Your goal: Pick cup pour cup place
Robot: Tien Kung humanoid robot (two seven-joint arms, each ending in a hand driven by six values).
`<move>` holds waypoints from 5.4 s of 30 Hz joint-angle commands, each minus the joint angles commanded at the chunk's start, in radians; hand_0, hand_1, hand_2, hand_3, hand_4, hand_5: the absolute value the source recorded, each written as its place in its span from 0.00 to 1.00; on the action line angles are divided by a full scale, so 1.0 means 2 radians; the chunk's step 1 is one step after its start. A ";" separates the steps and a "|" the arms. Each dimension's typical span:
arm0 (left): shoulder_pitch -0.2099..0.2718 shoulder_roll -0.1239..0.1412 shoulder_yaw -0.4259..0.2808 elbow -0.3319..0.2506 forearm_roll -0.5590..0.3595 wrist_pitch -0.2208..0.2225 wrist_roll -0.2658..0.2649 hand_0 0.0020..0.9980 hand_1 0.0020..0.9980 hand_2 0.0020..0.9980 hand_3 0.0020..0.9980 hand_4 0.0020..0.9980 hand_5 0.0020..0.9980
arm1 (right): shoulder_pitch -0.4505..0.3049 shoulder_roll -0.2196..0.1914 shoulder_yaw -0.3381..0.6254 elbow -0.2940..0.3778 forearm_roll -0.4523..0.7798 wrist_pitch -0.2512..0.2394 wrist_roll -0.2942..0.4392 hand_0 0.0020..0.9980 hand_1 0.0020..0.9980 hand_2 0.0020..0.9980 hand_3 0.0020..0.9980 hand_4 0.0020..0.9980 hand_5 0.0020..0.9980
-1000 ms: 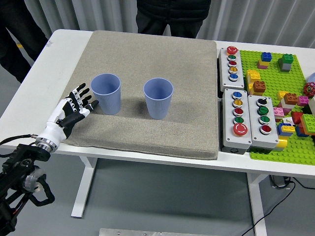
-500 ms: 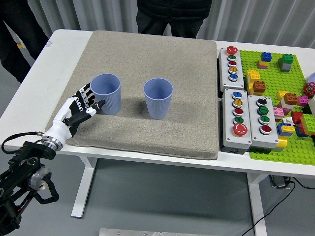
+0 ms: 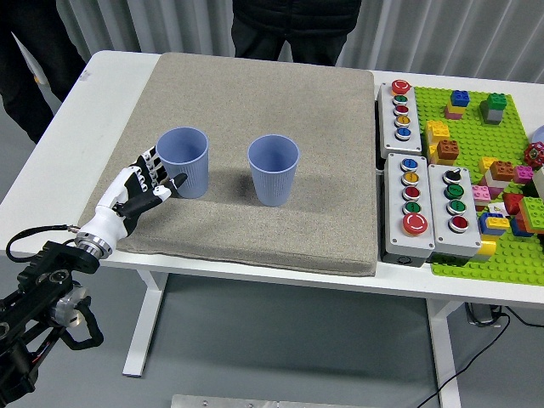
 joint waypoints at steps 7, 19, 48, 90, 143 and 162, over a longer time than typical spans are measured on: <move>-0.007 -0.007 0.003 0.010 0.002 0.001 0.000 1.00 0.98 1.00 1.00 0.82 0.24 | 0.001 0.000 0.001 0.000 -0.001 0.000 0.000 0.67 0.63 0.56 0.57 0.00 0.13; -0.018 -0.016 0.006 0.016 0.010 0.006 0.000 1.00 0.98 1.00 1.00 0.81 0.24 | 0.003 0.001 -0.001 0.000 0.000 0.001 0.000 0.68 0.63 0.56 0.57 0.00 0.13; -0.027 -0.035 0.011 0.029 0.021 0.015 -0.002 1.00 0.98 1.00 1.00 0.81 0.24 | 0.006 0.000 0.005 0.000 -0.008 0.002 0.000 0.68 0.63 0.56 0.57 0.00 0.13; -0.050 -0.058 0.019 0.065 0.025 0.029 -0.005 1.00 0.97 1.00 1.00 0.79 0.21 | 0.007 -0.001 0.014 0.000 -0.020 0.004 0.000 0.68 0.63 0.56 0.57 0.00 0.13; -0.050 -0.065 0.036 0.030 0.066 0.187 -0.029 0.51 0.47 0.46 0.49 0.70 0.05 | 0.012 -0.003 0.017 0.000 -0.023 0.004 0.001 0.68 0.63 0.56 0.57 0.00 0.13; -0.117 0.036 0.077 -0.072 0.380 0.197 0.096 0.51 0.47 0.47 0.49 0.69 0.07 | 0.010 -0.008 0.022 0.000 -0.026 0.003 0.000 0.68 0.63 0.56 0.57 0.00 0.13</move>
